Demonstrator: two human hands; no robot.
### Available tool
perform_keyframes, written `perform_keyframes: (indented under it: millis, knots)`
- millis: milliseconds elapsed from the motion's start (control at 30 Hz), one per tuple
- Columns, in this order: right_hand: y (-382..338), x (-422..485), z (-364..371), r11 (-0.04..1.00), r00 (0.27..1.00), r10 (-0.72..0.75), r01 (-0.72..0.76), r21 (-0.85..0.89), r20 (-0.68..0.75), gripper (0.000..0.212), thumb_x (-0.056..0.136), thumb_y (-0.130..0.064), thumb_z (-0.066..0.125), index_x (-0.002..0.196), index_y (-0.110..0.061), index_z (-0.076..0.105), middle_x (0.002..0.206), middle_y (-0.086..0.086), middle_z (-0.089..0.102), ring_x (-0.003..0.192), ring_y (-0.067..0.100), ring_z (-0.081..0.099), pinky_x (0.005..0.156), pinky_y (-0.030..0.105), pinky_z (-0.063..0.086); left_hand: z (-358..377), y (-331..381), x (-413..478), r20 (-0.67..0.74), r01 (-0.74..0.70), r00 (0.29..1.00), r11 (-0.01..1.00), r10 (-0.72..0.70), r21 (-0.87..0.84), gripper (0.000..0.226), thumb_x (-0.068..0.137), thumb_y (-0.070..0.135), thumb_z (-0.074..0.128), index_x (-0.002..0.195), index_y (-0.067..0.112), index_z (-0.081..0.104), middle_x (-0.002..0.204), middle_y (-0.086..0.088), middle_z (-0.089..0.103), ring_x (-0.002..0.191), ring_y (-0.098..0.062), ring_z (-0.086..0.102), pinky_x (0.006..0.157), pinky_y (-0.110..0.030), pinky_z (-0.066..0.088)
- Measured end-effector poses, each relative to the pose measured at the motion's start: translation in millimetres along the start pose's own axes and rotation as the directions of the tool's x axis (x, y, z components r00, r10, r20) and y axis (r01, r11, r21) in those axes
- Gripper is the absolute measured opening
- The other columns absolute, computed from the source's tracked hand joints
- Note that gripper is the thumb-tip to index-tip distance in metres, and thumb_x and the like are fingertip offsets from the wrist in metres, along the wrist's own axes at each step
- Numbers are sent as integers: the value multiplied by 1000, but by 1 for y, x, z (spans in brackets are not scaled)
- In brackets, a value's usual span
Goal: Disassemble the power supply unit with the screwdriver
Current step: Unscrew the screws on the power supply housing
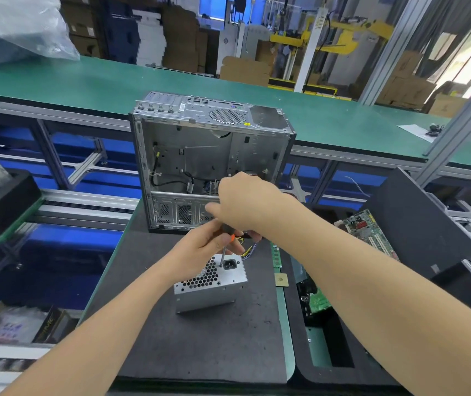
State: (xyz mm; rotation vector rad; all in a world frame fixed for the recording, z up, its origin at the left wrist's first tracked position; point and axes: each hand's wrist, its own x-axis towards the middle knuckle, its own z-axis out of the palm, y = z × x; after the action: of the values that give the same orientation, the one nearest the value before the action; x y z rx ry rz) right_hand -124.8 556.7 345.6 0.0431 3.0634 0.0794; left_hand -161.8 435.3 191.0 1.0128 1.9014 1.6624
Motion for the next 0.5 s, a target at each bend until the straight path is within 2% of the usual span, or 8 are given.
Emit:
perform_keyframes:
  millis: [100, 200, 300, 400, 500]
  knots:
    - [4, 1, -7, 989, 988, -145, 147, -33, 49, 36, 96, -39, 61, 70, -17, 48, 68, 2, 55, 59, 22, 56, 48, 29, 40, -1, 0, -1, -9, 0, 1000, 1000, 0, -5, 23, 113, 12, 44, 128, 16, 60, 107, 0, 79, 105, -16, 75, 93, -28, 58]
    - [8, 0, -14, 956, 953, -281, 289, -58, 116, 9, 87, -27, 67, 87, -18, 68, 81, -3, 66, 78, 22, 66, 65, 37, 59, -4, 0, -2, -20, -10, 1000, 1000, 10, -19, 21, 113, 12, 45, 124, 15, 62, 107, -3, 79, 104, -19, 75, 94, -32, 59]
    - [9, -4, -18, 910, 895, -402, 414, -24, 194, 16, 81, -18, 73, 97, -22, 72, 90, -11, 62, 92, 17, 61, 77, 39, 58, -6, -1, -3, -20, 13, 1000, 1000, -13, 19, 22, 112, 16, 47, 114, 12, 68, 109, 1, 79, 104, -16, 75, 92, -28, 58]
    - [8, -6, -14, 900, 883, -425, 435, -8, 200, 19, 82, -20, 78, 99, -21, 71, 92, -11, 57, 101, 16, 54, 86, 41, 54, -5, -1, -3, -9, 29, 1000, 998, -28, 50, 26, 111, 26, 48, 112, 16, 71, 109, 6, 80, 106, -12, 75, 91, -21, 56]
    - [7, -7, -12, 904, 889, -421, 428, 0, 182, 18, 82, -20, 77, 99, -20, 71, 94, -10, 57, 101, 16, 54, 86, 41, 56, -4, -2, -4, -12, 23, 1000, 998, -23, 52, 25, 110, 31, 48, 114, 19, 70, 109, 6, 80, 108, -12, 74, 93, -22, 56]
